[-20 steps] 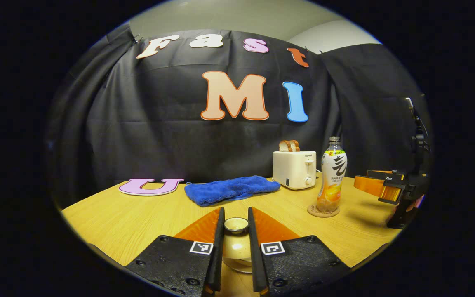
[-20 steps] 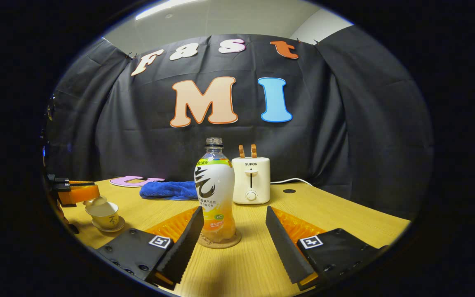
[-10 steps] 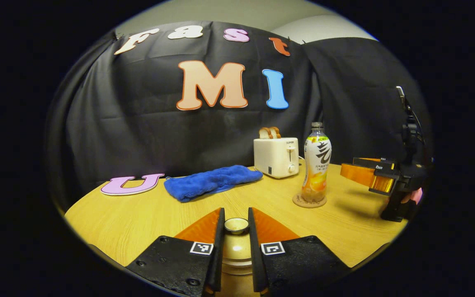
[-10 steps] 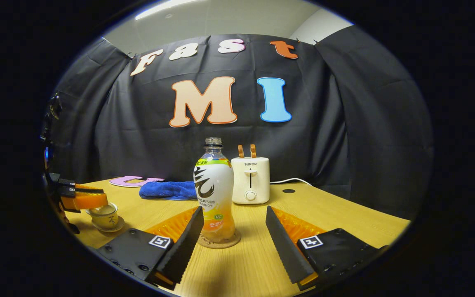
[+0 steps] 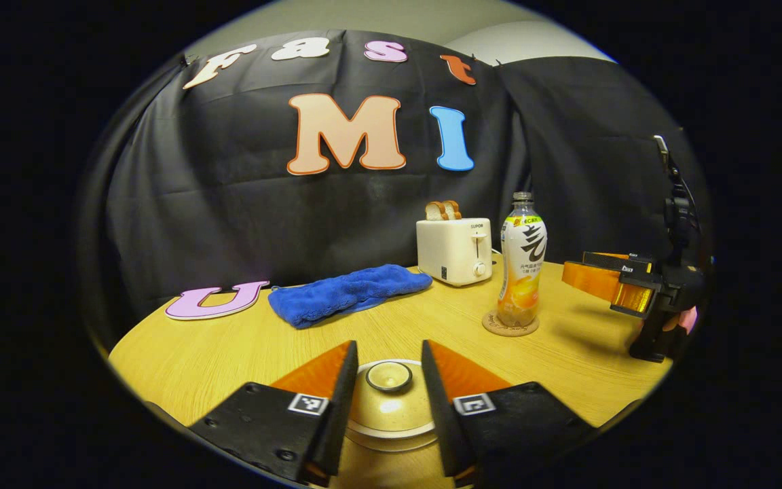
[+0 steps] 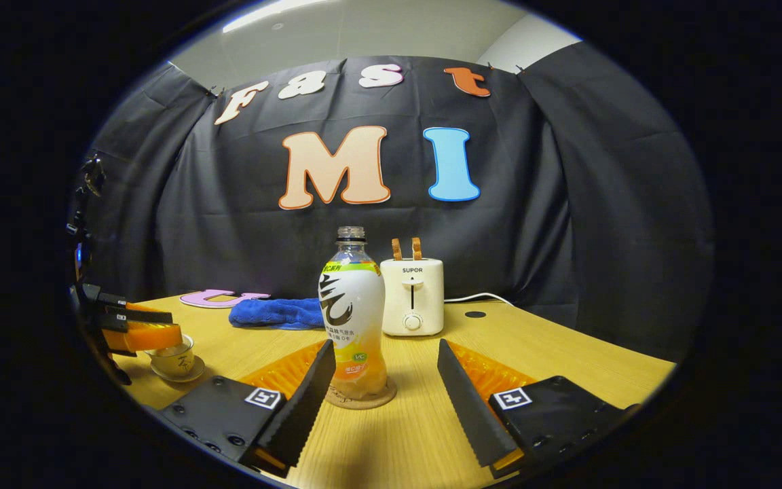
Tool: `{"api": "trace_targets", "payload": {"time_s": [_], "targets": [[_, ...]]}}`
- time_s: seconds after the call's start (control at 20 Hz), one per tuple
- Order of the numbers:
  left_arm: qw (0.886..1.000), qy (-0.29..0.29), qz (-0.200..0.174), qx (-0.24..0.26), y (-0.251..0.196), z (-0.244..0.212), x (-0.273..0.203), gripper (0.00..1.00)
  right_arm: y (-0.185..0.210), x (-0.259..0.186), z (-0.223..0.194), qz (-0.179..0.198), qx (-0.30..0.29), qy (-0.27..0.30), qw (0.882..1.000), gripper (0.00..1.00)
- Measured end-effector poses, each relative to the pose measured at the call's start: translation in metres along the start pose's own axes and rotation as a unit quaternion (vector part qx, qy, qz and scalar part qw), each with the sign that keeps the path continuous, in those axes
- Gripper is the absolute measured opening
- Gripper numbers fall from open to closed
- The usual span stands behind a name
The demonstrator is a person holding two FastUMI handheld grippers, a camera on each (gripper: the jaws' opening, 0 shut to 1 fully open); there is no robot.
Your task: Open the teacup lid with one hand, grasp the water bottle and pour water into the teacup with the other hand; after pouring, place the water bottle on the coaster and then close the teacup lid.
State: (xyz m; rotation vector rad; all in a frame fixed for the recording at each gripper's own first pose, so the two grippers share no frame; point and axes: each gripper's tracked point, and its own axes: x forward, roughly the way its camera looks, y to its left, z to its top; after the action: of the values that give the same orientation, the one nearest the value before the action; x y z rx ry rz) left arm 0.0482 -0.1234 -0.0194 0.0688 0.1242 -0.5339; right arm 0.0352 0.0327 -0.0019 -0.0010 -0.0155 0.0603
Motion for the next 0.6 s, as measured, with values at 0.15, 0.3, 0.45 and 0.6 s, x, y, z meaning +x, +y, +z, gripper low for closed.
{"api": "trace_targets", "payload": {"time_s": [0.15,0.3,0.45,0.6], "targets": [[1.0,-0.01,-0.004,0.001,-0.002,0.003,-0.002,0.75,0.0,0.0,-0.001,0.0,0.0,0.0,1.0,0.94],[1.0,-0.023,0.002,-0.006,0.002,0.007,-0.005,0.91,0.0,0.001,-0.001,0.0,0.0,0.0,1.0,0.94],[0.999,-0.039,0.007,-0.013,0.004,0.011,-0.009,0.91,-0.001,0.001,-0.001,0.0,0.0,0.0,1.0,0.94],[0.998,-0.056,0.008,-0.023,0.006,0.016,-0.012,0.91,-0.001,0.001,-0.001,0.001,0.0,0.0,1.0,0.94]]}}
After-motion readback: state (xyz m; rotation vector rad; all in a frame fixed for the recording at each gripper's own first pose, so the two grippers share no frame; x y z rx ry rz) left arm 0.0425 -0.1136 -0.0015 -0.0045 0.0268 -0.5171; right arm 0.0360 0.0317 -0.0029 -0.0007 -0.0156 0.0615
